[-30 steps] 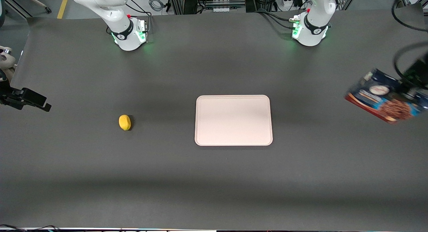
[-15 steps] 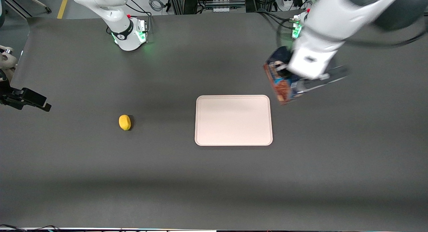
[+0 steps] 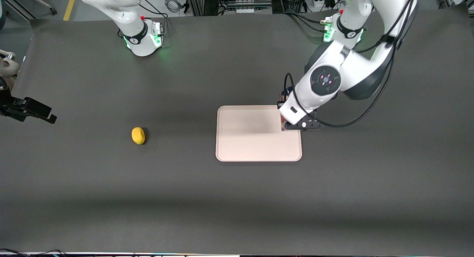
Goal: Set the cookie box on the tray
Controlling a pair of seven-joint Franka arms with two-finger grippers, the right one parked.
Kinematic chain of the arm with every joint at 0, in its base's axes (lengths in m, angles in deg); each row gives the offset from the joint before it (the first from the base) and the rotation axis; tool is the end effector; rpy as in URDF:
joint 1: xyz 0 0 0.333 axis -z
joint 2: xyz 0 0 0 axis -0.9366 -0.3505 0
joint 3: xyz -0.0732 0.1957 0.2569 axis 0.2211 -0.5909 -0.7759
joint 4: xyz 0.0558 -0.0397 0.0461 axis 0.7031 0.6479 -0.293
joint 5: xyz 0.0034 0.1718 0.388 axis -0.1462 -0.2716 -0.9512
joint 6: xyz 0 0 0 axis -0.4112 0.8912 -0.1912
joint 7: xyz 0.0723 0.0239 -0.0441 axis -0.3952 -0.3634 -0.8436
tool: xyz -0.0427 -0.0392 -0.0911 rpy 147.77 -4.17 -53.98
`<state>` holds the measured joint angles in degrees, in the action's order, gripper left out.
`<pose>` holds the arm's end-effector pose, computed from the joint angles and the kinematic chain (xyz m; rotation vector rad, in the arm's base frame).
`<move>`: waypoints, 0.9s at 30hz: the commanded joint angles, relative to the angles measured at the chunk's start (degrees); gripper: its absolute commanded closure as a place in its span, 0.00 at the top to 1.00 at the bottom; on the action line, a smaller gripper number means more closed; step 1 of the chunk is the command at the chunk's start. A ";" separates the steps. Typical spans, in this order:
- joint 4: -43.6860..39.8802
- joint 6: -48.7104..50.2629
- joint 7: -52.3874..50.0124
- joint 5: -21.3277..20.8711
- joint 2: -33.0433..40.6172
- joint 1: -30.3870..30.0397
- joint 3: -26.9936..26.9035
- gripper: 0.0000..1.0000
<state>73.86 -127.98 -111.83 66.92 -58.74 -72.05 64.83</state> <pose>0.5470 -0.3403 0.3736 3.0730 -0.0039 -0.3149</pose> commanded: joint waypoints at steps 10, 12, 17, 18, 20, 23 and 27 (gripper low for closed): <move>7.68 -15.64 2.83 -5.58 -4.20 -0.86 -1.99 0.00; 9.09 -18.81 2.83 -5.67 -4.46 -0.77 -2.69 0.00; 10.33 -22.25 2.83 -6.54 -5.25 -0.77 -3.84 0.00; 10.33 -22.34 2.83 -7.16 -5.51 -0.77 -3.93 0.00; 10.24 -22.43 2.65 -8.21 -5.78 -0.77 -4.19 0.05; 10.33 -23.13 2.04 -8.31 -5.87 -0.77 -4.28 0.82; 10.33 -23.13 1.69 -8.31 -5.87 -0.77 -4.46 1.00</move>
<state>83.66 -150.16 -109.58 59.53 -65.23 -72.85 60.50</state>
